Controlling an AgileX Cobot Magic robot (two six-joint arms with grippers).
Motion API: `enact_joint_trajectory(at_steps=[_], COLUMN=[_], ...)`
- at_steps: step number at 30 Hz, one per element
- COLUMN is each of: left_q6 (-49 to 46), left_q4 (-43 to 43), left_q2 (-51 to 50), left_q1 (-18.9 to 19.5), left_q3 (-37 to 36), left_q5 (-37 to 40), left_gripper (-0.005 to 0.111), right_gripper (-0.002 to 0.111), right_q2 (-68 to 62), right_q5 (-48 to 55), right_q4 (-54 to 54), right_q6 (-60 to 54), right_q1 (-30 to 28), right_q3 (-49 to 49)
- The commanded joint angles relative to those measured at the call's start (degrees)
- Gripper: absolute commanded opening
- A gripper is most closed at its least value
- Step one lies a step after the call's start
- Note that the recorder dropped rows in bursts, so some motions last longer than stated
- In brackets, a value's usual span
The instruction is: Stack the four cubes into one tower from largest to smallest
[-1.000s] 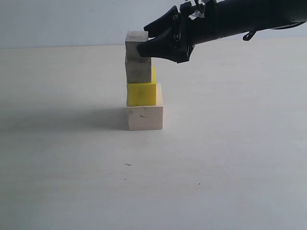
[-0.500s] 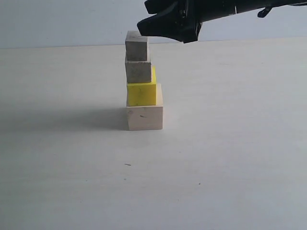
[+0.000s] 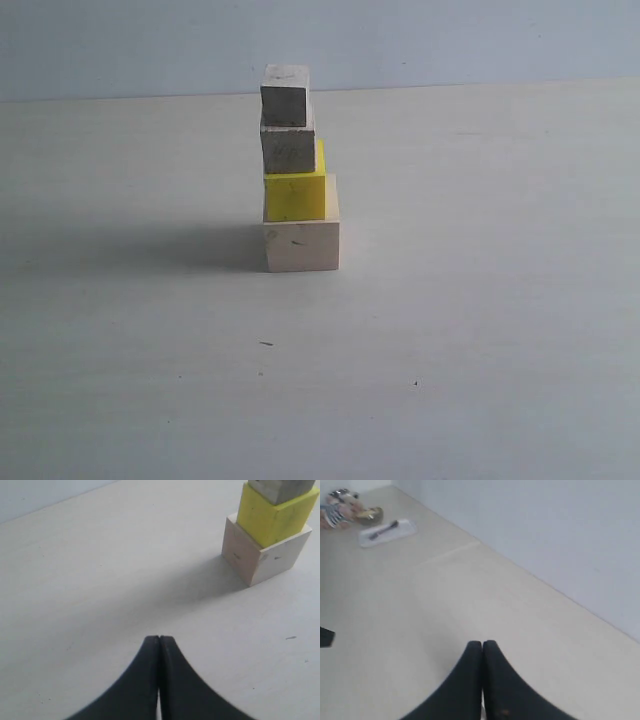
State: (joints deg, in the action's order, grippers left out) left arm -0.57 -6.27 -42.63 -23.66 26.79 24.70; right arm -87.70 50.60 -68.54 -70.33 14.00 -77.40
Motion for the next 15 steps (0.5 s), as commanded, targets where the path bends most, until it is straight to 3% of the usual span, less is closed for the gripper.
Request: enact_joint_trajectory(at_steps=[1, 4, 15], left_q6=[1.2, 1.2, 1.2], left_q4=[0.6, 0.6, 0.4], left_q2=[5.3, 10.9, 19.0], left_q1=[-0.4, -0.4, -0.4], left_q3=[1.6, 1.6, 1.6], left_q5=[0.2, 0.2, 0.2], left_gripper=[0.0, 0.0, 0.0], right_gripper=[0.0, 0.0, 0.0], right_q2=[4.5, 10.7, 35.8], right_q5=[-3.0, -4.7, -25.1], right_q4=[16.4, 19.7, 21.4], right_q6=[16.8, 25.2, 26.9], right_q1=[0.0, 0.0, 0.0], right_q3=[0.1, 1.4, 24.2])
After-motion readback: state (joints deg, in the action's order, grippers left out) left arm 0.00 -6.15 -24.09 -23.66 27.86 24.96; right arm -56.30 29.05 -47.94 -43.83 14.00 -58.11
